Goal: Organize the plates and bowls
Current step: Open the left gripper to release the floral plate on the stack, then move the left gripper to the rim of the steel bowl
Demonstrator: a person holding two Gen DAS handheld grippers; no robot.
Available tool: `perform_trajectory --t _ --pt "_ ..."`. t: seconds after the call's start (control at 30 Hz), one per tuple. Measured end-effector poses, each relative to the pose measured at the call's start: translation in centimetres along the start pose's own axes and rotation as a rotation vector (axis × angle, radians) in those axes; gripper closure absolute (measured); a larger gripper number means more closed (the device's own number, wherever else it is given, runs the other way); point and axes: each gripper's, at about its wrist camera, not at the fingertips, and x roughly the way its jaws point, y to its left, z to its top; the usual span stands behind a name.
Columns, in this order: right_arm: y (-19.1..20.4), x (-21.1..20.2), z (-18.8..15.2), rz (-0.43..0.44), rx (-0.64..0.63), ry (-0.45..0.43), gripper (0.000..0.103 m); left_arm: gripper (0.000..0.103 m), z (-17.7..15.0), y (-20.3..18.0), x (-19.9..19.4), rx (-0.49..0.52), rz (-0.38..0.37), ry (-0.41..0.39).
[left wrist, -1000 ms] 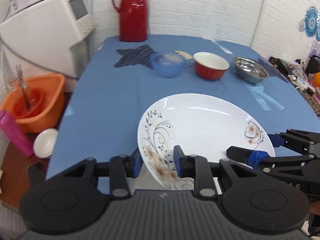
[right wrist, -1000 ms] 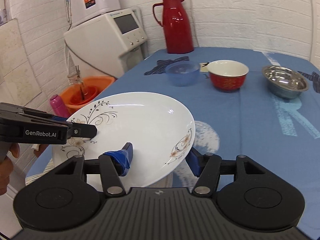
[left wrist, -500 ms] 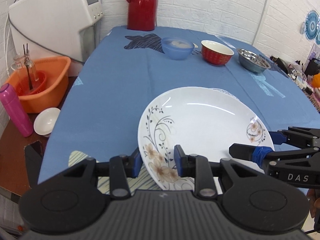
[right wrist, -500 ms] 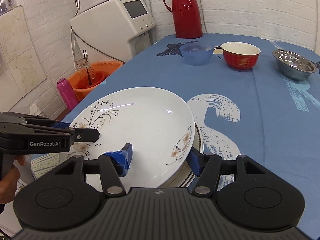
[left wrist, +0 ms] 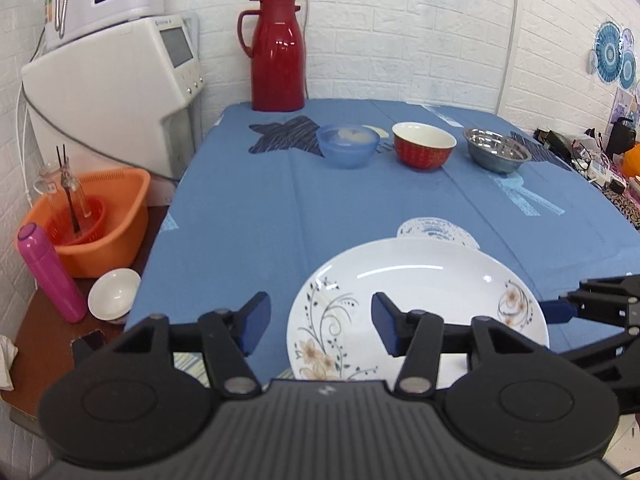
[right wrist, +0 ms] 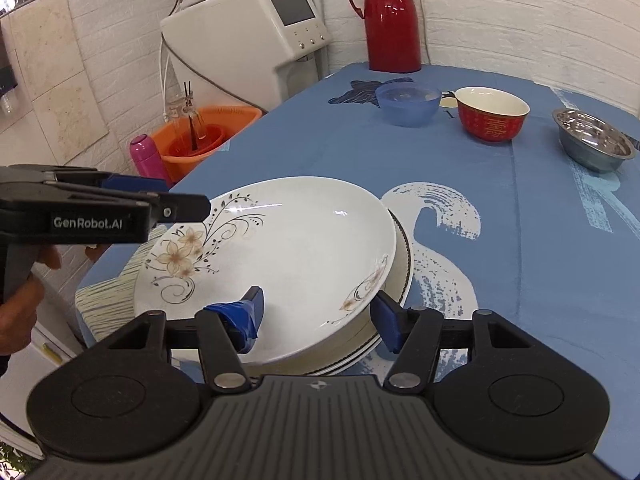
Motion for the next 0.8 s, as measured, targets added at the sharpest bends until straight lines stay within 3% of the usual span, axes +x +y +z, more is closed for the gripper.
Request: perform_trajectory --t 0.13,0.23,0.37,0.47,0.7,0.8 --pt "-0.5 -0.2 0.3 0.027 0.021 0.016 0.058 0.05 0.6 -0.3 0.4 -0.016 -0.003 0.012" --pt "-1.9 -1.1 0.1 0.089 0.096 0.014 0.058 0.049 0.7 -0.5 0.5 -0.02 -0.011 0.017" --pt "-3.4 -0.8 -0.3 0.098 0.194 0.053 0.055 0.049 1.4 -1.2 1.0 -0.032 -0.015 0.024" --pt "-4.1 -0.5 -0.9 0.175 0.255 0.072 0.055 0.048 1.7 -1.9 1.0 -0.023 -0.023 0.019" --pt "-5.2 -0.6 -0.3 0.175 0.238 0.106 0.055 0.047 2.6 -3.5 1.2 -0.002 -0.024 0.021" --pt "-7.5 -1.8 -0.4 0.11 0.227 0.077 0.055 0.047 3.6 -4.3 2.0 -0.004 -0.068 0.041"
